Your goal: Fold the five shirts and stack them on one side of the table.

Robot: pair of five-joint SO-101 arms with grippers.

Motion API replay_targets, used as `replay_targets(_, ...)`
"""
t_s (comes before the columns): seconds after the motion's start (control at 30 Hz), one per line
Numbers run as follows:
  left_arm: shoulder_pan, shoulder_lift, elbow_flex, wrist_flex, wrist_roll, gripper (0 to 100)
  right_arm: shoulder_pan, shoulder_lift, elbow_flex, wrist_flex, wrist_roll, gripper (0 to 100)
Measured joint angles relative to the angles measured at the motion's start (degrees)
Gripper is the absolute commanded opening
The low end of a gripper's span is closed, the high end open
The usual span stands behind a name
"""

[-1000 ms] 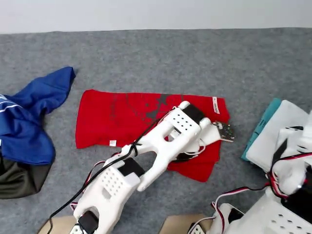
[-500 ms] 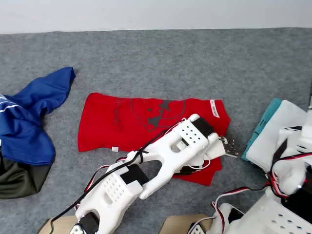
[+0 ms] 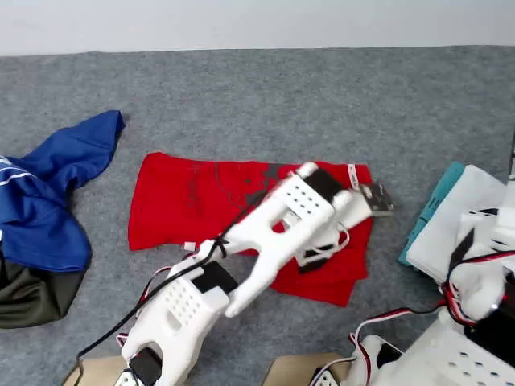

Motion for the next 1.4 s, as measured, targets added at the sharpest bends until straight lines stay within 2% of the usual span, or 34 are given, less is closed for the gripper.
replay_targets(0.23,-8.4,-10.4,-0.5,0.0,0.0,15,0.0,3.1,1.1,-0.2,0.0,5.8)
replay_targets(0.4,-18.5,-16.3,6.9,0.0,-1.3,15,0.0,3.1,1.1,-0.5,0.0,5.8)
replay_targets(0.57,-25.9,-16.7,15.6,0.0,-5.7,12,0.0,3.7,1.2,-0.8,0.0,5.8)
replay_targets(0.73,-30.7,-11.8,17.0,-3.0,-8.4,12,0.0,4.0,1.2,-0.8,0.0,5.8)
replay_targets(0.93,-32.1,-3.6,16.3,-5.4,-9.2,12,0.0,4.0,1.2,-1.1,0.0,5.8)
replay_targets(1.07,-32.4,-3.3,13.3,-5.1,-9.2,12,0.0,4.0,1.2,-2.2,0.0,6.0)
replay_targets(1.17,-32.3,-3.3,11.4,-1.3,-9.2,11,0.0,4.0,1.2,-2.3,0.0,6.1)
replay_targets(1.4,-31.6,-4.9,14.6,-0.1,-8.4,11,0.0,4.0,1.2,-2.3,0.2,6.1)
